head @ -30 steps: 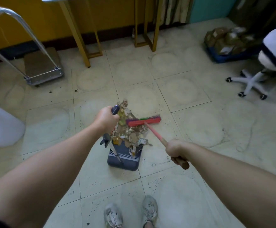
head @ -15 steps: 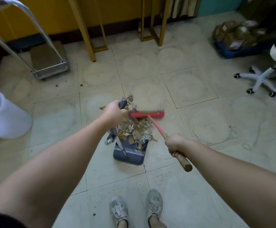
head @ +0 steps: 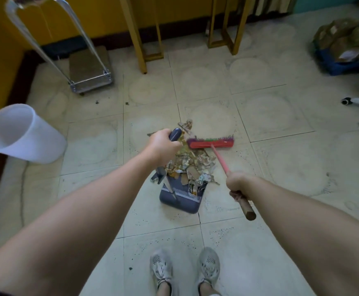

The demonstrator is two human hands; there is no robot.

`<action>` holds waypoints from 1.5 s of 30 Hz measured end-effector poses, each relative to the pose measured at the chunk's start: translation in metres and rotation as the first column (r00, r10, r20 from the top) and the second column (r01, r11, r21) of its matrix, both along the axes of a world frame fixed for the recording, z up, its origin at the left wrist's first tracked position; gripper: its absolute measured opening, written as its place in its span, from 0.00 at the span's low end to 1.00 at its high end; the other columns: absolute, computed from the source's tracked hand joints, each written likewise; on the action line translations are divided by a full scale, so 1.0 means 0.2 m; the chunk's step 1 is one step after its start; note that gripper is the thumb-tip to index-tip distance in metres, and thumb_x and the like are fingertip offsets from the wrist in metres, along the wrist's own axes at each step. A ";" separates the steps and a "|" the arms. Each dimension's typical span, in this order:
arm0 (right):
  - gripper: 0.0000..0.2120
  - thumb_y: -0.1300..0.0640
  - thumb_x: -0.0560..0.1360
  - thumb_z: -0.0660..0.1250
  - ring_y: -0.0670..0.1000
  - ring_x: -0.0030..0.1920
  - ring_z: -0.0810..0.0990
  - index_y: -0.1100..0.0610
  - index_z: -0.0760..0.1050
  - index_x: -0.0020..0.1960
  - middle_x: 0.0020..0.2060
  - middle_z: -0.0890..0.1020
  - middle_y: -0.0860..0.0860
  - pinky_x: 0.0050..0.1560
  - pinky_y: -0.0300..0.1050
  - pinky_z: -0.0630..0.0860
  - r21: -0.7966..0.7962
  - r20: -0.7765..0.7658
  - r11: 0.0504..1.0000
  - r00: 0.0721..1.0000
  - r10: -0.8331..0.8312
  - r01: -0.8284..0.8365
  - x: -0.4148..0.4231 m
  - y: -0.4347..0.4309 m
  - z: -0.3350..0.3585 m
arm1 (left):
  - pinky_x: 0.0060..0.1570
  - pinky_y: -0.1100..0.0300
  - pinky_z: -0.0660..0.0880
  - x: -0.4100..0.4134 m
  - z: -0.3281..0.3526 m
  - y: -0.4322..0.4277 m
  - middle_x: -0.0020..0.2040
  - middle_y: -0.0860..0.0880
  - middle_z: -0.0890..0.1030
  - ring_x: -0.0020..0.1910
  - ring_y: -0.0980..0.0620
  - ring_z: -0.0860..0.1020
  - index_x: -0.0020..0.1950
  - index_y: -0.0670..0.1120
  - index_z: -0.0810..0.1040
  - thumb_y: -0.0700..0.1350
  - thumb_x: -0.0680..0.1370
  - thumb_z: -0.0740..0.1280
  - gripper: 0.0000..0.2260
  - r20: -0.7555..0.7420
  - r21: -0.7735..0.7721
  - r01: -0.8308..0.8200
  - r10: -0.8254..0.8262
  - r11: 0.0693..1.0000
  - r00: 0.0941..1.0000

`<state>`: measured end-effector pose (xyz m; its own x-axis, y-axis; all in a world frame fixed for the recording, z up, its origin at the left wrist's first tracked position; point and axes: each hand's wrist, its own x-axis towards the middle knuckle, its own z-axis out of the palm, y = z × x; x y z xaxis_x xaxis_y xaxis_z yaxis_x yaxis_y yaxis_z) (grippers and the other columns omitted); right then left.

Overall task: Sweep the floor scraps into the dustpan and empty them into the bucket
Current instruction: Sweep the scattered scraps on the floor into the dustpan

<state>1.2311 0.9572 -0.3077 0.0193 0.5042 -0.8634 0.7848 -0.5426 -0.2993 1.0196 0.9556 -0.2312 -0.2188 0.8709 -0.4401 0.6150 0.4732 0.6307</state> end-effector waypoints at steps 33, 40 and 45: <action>0.28 0.68 0.79 0.51 0.49 0.27 0.70 0.58 0.49 0.77 0.35 0.73 0.57 0.22 0.39 0.69 -0.034 0.136 0.964 0.955 0.265 -0.262 0.04 -0.19 0.09 | 0.29 0.58 0.66 -0.05 0.02 -0.03 0.34 0.47 0.68 0.29 0.50 0.66 0.39 0.46 0.67 0.39 0.74 0.62 0.06 -0.011 -0.007 0.014 -0.014 1.000 1.000; 0.34 0.69 0.77 0.54 0.50 0.29 0.73 0.53 0.44 0.78 0.36 0.74 0.58 0.24 0.41 0.72 -0.193 0.151 0.904 0.899 0.412 -0.382 0.12 -0.49 0.15 | 0.33 0.59 0.70 0.03 0.03 0.00 0.35 0.47 0.73 0.32 0.51 0.71 0.47 0.43 0.73 0.50 0.71 0.72 0.14 0.104 -0.059 -0.009 0.015 0.998 0.995; 0.30 0.69 0.77 0.51 0.51 0.27 0.71 0.54 0.51 0.76 0.33 0.72 0.58 0.25 0.42 0.71 -0.189 0.092 0.918 0.924 0.370 -0.349 0.14 -0.61 0.28 | 0.37 0.55 0.73 0.04 0.00 -0.04 0.39 0.44 0.76 0.34 0.48 0.74 0.50 0.41 0.74 0.47 0.76 0.68 0.10 0.028 -0.037 -0.014 0.015 0.999 1.000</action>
